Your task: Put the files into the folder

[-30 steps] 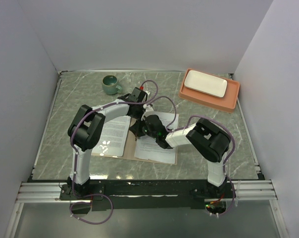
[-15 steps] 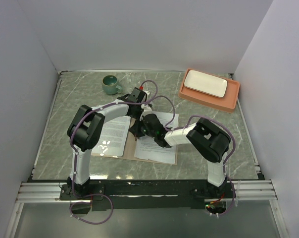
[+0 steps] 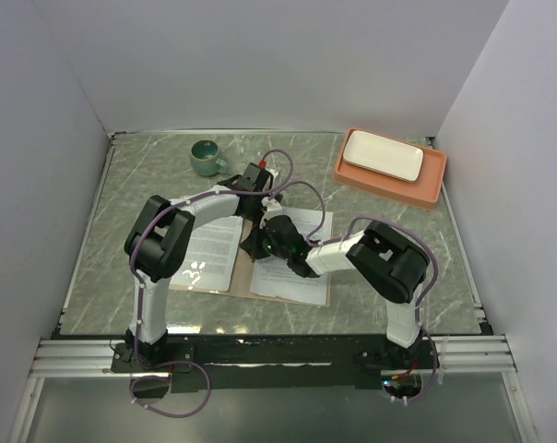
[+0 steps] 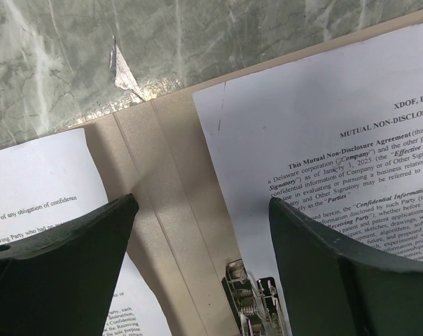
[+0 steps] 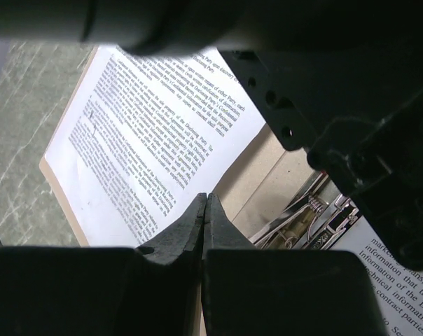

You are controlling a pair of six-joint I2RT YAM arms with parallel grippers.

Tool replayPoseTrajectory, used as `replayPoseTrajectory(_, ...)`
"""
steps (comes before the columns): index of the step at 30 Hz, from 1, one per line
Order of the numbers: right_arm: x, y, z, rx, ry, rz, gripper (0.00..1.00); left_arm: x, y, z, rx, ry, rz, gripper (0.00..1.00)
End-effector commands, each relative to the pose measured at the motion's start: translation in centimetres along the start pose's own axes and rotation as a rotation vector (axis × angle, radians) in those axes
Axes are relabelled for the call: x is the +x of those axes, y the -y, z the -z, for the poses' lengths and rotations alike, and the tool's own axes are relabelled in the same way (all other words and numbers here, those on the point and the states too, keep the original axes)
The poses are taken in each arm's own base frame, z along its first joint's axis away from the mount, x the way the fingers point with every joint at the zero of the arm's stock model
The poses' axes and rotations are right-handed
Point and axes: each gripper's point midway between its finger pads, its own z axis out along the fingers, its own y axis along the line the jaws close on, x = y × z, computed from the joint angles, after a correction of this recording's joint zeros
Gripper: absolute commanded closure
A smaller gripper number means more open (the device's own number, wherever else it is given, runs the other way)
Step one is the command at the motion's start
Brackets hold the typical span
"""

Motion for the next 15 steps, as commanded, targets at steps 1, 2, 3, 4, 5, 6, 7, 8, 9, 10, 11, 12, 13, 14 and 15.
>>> replayPoseTrajectory(1, 5.1, 2.0, 0.9, 0.057, -0.126, 0.009, 1.0, 4.1, -0.8, -0.6, -0.002, -0.128, 0.016, 0.16)
replayPoseTrajectory(2, 5.2, 2.3, 0.9, 0.067, -0.123, 0.006, 1.0, 4.0, -0.9, -0.5, -0.002, -0.125, 0.017, 0.16)
replayPoseTrajectory(3, 5.3, 2.3, 1.0, 0.069, -0.121, 0.005, 1.0, 4.1, -0.9, -0.6, -0.003, -0.128, 0.017, 0.16)
replayPoseTrajectory(4, 5.6, 2.6, 1.1, 0.077, -0.127, 0.004, 1.0, 4.1, -0.9, -0.5, -0.004, -0.126, 0.016, 0.16)
replayPoseTrajectory(5, 5.7, 2.7, 1.2, 0.079, -0.127, 0.004, 1.0, 4.2, -0.9, -0.6, -0.004, -0.128, 0.017, 0.16)
replayPoseTrajectory(6, 5.8, 2.8, 1.2, 0.084, -0.13, 0.0, 1.0, 4.2, -1.0, -0.6, -0.005, -0.128, 0.016, 0.16)
replayPoseTrajectory(7, 6.1, 3.1, 1.3, 0.089, -0.131, -0.002, 1.0, 4.2, -1.0, -0.5, -0.006, -0.128, 0.017, 0.16)
replayPoseTrajectory(8, 6.1, 3.2, 1.3, 0.093, -0.134, -0.002, 1.0, 4.2, -1.0, -0.6, -0.005, -0.128, 0.017, 0.16)
replayPoseTrajectory(9, 6.3, 3.2, 1.3, 0.095, -0.137, -0.001, 1.0, 4.2, -1.0, -0.6, -0.006, -0.128, 0.017, 0.16)
replayPoseTrajectory(10, 6.4, 3.3, 1.4, 0.098, -0.14, -0.001, 1.0, 4.2, -1.1, -0.5, -0.005, -0.126, 0.018, 0.16)
replayPoseTrajectory(11, 6.5, 3.4, 1.4, 0.1, -0.141, -0.001, 1.0, 4.2, -1.0, -0.6, -0.004, -0.128, 0.02, 0.16)
replayPoseTrajectory(12, 6.6, 3.5, 1.4, 0.103, -0.146, -0.001, 1.0, 4.2, -1.0, -0.6, -0.004, -0.128, 0.02, 0.17)
replayPoseTrajectory(13, 6.8, 3.7, 1.4, 0.106, -0.149, -0.001, 1.0, 4.2, -1.0, -0.5, -0.004, -0.126, 0.02, 0.17)
replayPoseTrajectory(14, 6.8, 3.7, 1.5, 0.106, -0.152, -0.002, 1.0, 4.2, -1.0, -0.5, -0.004, -0.126, 0.02, 0.17)
replayPoseTrajectory(15, 7.1, 3.8, 1.5, 0.108, -0.16, 0.0, 1.0, 4.1, -1.0, -0.5, -0.004, -0.125, 0.019, 0.17)
